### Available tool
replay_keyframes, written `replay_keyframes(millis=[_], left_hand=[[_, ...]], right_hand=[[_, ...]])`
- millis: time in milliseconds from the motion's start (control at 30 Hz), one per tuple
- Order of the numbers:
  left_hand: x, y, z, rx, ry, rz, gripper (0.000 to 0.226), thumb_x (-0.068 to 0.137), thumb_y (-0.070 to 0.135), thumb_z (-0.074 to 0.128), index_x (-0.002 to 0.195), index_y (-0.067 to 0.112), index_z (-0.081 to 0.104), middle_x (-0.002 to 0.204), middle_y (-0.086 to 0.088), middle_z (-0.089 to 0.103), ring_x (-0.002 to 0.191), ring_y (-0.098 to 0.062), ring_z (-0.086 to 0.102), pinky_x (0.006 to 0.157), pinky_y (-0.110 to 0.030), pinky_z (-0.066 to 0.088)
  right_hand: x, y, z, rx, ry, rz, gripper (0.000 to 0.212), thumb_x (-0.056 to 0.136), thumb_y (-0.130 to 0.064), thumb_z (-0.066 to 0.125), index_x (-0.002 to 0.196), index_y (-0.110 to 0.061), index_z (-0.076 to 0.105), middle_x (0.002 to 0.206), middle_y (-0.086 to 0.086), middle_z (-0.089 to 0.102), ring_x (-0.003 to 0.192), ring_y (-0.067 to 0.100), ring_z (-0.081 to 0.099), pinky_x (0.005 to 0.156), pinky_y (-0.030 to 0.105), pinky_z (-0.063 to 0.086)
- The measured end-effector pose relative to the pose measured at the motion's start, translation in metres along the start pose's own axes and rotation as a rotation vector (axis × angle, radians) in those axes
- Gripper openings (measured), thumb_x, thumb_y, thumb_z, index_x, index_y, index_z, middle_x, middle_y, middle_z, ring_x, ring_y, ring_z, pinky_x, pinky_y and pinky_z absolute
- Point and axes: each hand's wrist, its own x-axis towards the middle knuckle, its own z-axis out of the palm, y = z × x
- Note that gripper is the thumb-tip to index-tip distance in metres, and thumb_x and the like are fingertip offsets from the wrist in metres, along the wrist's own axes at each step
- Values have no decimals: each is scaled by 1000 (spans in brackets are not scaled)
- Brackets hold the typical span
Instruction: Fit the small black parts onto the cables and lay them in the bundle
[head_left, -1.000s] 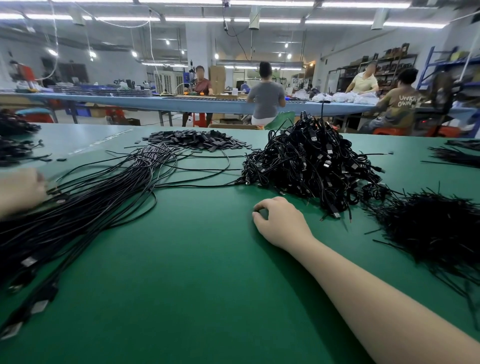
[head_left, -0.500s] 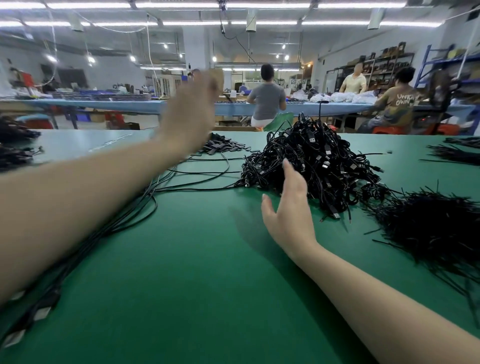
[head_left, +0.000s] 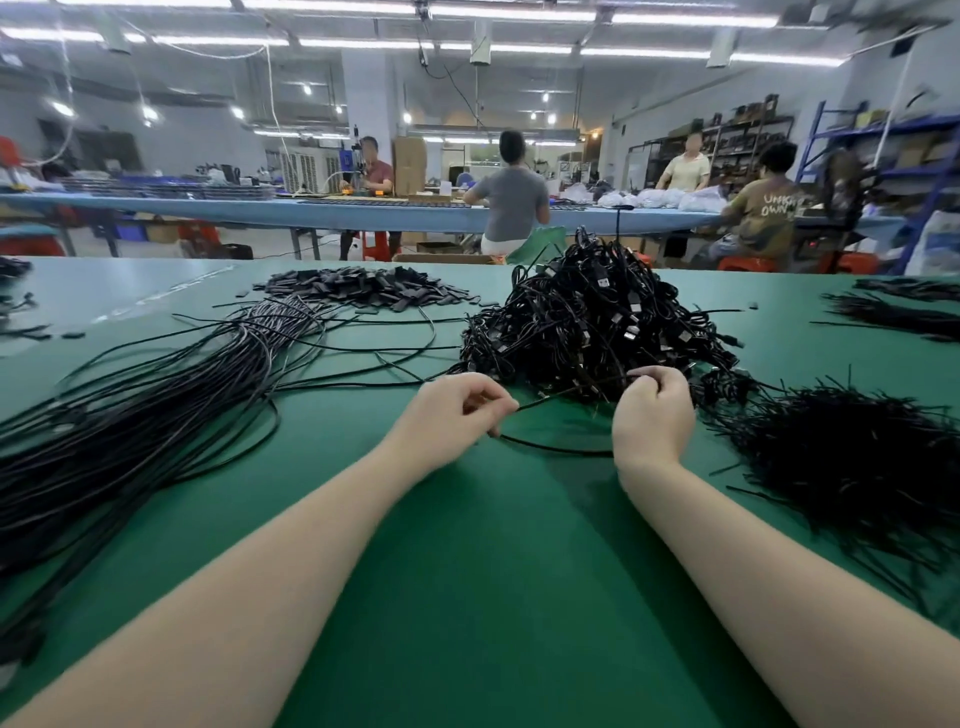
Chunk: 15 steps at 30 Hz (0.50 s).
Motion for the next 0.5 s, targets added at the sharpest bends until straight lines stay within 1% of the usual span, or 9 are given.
replay_keyframes(millis=[100,133,200,267,333,367,400,433,500], left_hand=[[0,-6,-15,-240,-13,-144,8,80,20,78,79,25,72,68,9,69,59,-3,61,53,-19,51],[-1,-8,-19,-362,5,-213,12,76,16,80,82,22,72,70,5,71,60,-5,64,53,-18,51],[-1,-10,-27,-672,92,-339,30,64,11,81,91,14,68,73,-1,72,61,-8,66,53,-16,52],[2,-9,-36,-1074,212,-411,37,61,9,79,95,10,64,73,-3,71,60,-8,66,53,-14,52],[6,-8,-41,-1375,304,-432,29,67,11,78,91,9,64,71,-2,69,58,-6,64,52,-12,51],[8,-7,-42,-1404,334,-442,21,72,15,77,88,9,65,70,0,68,57,-5,62,52,-12,51],[10,-7,-42,-1362,353,-457,13,79,21,73,85,11,66,68,2,68,57,-4,60,52,-13,51],[11,-5,-41,-1294,360,-469,13,87,27,67,83,15,67,67,5,67,59,-4,57,54,-15,51],[13,-1,-41,-1215,357,-490,30,99,38,47,85,21,68,64,9,67,66,-7,53,60,-19,47]], right_hand=[[-1,-1,1,30,4,22,25,88,-8,31,91,-23,51,70,-3,51,53,15,40,52,32,35],[-1,-2,0,35,4,27,25,87,-8,32,88,-25,50,70,-2,51,53,15,40,51,31,33],[-2,-1,-1,-12,-40,-7,23,87,-11,34,85,-28,48,75,0,54,54,16,42,52,31,33],[-6,0,0,-114,-150,-107,17,89,-18,38,90,-31,49,85,3,57,62,18,47,56,32,35],[-12,1,3,-208,-258,-265,13,92,-27,41,96,-32,52,86,1,57,68,17,49,59,29,33],[-15,1,5,-258,-299,-370,12,94,-33,41,95,-32,53,80,-2,56,67,13,48,57,28,31],[-19,0,6,-305,-336,-478,16,96,-37,40,92,-30,54,74,-6,53,65,9,46,54,28,28],[-23,-1,7,-335,-373,-564,21,98,-38,39,88,-28,54,69,-10,51,64,5,45,53,28,28],[-26,-1,8,-362,-451,-645,24,99,-36,40,86,-26,57,68,-11,51,67,3,46,55,28,30]])
